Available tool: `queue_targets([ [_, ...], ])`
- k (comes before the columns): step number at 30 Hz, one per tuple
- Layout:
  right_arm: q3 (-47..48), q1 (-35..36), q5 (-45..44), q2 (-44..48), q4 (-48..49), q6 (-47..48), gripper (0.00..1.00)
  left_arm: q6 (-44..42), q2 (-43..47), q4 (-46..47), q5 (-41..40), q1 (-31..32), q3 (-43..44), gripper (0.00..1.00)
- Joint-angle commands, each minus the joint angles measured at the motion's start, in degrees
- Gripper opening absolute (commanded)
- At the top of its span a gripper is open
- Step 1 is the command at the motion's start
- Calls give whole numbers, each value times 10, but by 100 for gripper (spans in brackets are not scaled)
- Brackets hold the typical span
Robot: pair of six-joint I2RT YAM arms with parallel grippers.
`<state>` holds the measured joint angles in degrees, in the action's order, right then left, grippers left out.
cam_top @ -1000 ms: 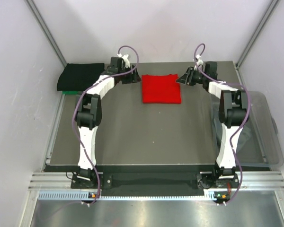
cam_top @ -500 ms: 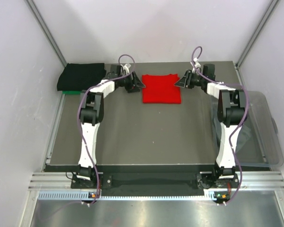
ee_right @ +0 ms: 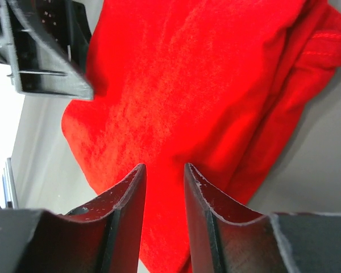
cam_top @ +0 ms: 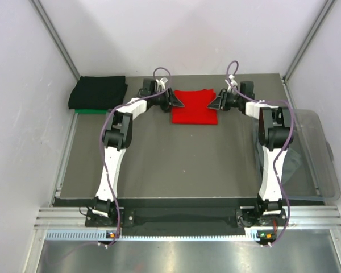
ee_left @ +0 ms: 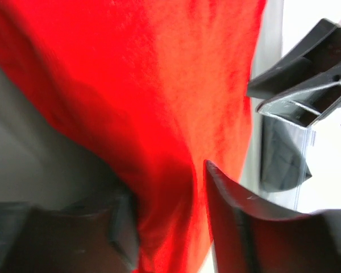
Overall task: Fold and stack the t-shirts
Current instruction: Neatly place the folded tshirt to the corner
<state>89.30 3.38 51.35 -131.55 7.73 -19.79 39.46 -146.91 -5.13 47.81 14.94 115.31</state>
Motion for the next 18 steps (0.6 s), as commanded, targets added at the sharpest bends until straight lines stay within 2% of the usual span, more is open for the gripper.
queue_targets([
  [1, 14, 8, 17, 12, 30, 1, 33, 4, -34, 9, -14, 11, 25, 47],
  [4, -10, 7, 17, 62, 19, 20, 29, -9, -29, 0, -18, 13, 38, 39],
  [5, -25, 6, 13, 85, 19, 42, 28, -17, -20, -2, -20, 13, 38, 32],
  [7, -75, 6, 3, 159, 14, 89, 28, -37, -5, -26, -29, 13, 38, 24],
  [8, -87, 7, 1, 185, 3, 107, 28, -64, 12, -37, -37, 12, 38, 14],
  [10, -119, 6, -4, 259, -40, 162, 29, -90, 30, -67, -56, 10, 36, 2],
  [14, -160, 6, -17, 374, -153, 276, 31, -168, 90, -111, -89, 0, 17, 0],
  [15, -171, 5, -27, 417, -206, 299, 31, -187, 103, -124, -99, -1, 14, 0],
  [18, -202, 5, -62, 503, -290, 383, 32, -263, 158, -179, -160, -10, -5, 0],
])
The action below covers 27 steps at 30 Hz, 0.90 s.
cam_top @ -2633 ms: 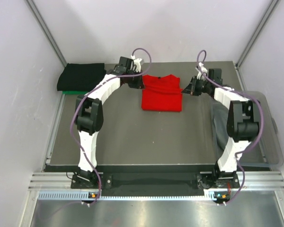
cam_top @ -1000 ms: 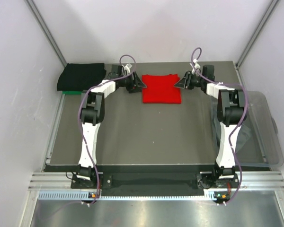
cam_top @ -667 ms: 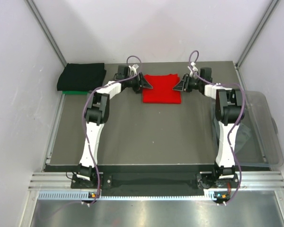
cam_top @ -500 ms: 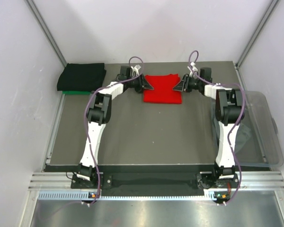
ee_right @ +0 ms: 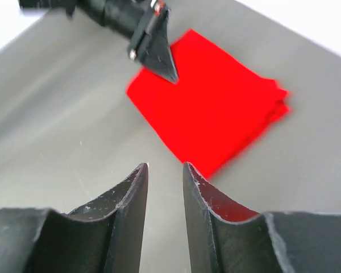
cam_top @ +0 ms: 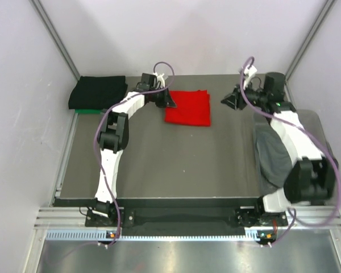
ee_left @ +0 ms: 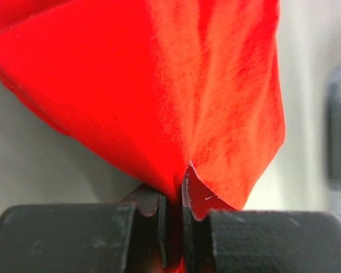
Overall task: Fold and stack the t-shirts
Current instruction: Neatly place the folded tshirt to the corner
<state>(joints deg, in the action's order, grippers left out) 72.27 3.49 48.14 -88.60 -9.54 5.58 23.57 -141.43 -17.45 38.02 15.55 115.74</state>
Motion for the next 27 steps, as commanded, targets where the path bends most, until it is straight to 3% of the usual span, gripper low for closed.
queue_targets([
  [1, -42, 5, -39, 96, -129, 138, 32, -139, 123, -70, -88, -19, -11, 0],
  [5, -98, 4, -69, 200, -181, 161, 33, -223, 128, -231, -167, -39, 61, 0],
  [11, -157, 5, -95, 340, -201, 160, 33, -330, 180, -300, -288, -61, 53, 0],
  [15, -225, -10, -104, 421, -176, 154, 35, -399, 215, -296, -435, -68, 27, 0],
  [19, -252, -24, -86, 440, -171, 150, 35, -489, 233, -247, -557, -68, -2, 0],
  [27, -273, -52, -58, 454, -146, 131, 36, -506, 222, -183, -621, -81, 34, 0],
])
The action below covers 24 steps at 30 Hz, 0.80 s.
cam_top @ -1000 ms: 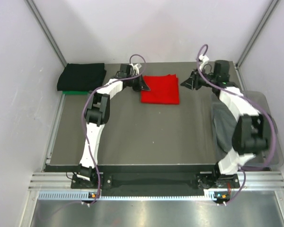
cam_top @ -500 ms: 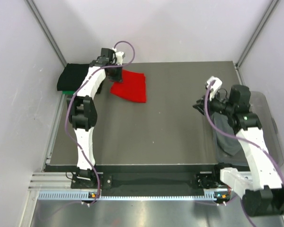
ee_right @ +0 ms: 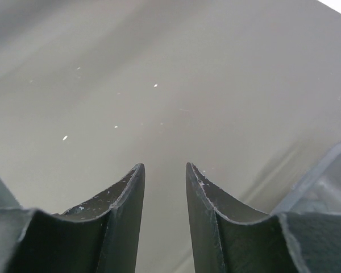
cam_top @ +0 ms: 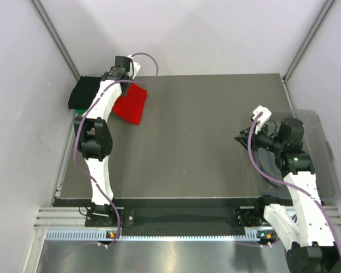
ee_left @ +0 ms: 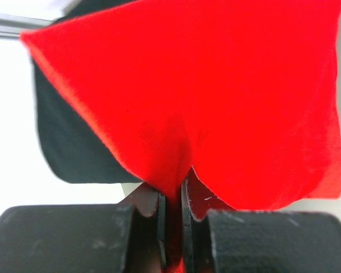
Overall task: Fold and stack the t-shirts
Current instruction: Neatly place the folded tshirt to the corner
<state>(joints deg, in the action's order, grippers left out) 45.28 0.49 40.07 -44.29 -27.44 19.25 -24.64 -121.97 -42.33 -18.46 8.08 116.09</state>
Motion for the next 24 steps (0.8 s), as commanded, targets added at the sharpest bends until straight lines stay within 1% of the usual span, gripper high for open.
queue_targets([
  [1, -5, -22, 25, 13, 34, -7, 36, -16, 24, 72, -56, -6, 42, 0],
  [4, -8, -30, 30, 20, 33, -7, 36, -8, 10, 87, -63, -6, 62, 0],
  [7, -11, -36, 33, 24, 33, -9, 36, 2, -4, 97, -74, -5, 102, 0],
  [14, -18, -53, 46, 27, 41, -16, 36, 23, -18, 110, -74, -5, 143, 0],
  [18, -18, -63, 52, 29, 43, -19, 36, 26, -28, 124, -88, -6, 155, 0],
  [24, -26, -78, 60, 31, 49, -24, 37, 8, -58, 156, -136, -8, 166, 0],
])
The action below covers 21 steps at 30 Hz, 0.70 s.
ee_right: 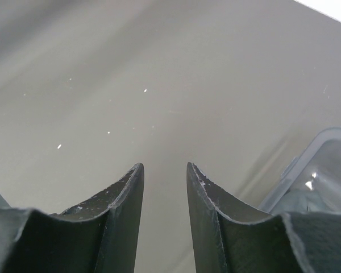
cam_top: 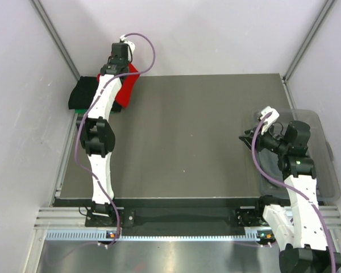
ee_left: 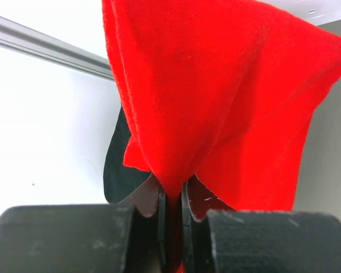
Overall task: Fold and stack the t-shirts
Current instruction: Neatly place the folded tshirt to the corner
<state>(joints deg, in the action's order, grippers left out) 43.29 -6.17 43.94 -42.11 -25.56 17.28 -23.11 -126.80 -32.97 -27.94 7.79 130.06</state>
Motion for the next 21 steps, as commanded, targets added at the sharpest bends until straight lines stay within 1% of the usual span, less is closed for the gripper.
queue_targets([
  [1, -7, -13, 22, 10, 31, -5, 37, -11, -13, 68, -48, -7, 27, 0],
  [5, -13, -21, 26, 13, 32, -6, 37, -25, -27, 89, -75, -15, 27, 0],
  [9, -15, -25, 30, 12, 36, -8, 37, -41, -37, 105, -84, -33, 27, 0],
  [14, -21, -29, 33, 8, 42, -10, 37, -41, -43, 117, -89, -61, 26, 0],
  [17, -22, -31, 33, 5, 44, -11, 37, -86, -44, 151, -96, -63, 10, 0],
  [21, -24, -32, 34, 5, 46, -11, 37, -114, -56, 186, -107, -67, 6, 0],
])
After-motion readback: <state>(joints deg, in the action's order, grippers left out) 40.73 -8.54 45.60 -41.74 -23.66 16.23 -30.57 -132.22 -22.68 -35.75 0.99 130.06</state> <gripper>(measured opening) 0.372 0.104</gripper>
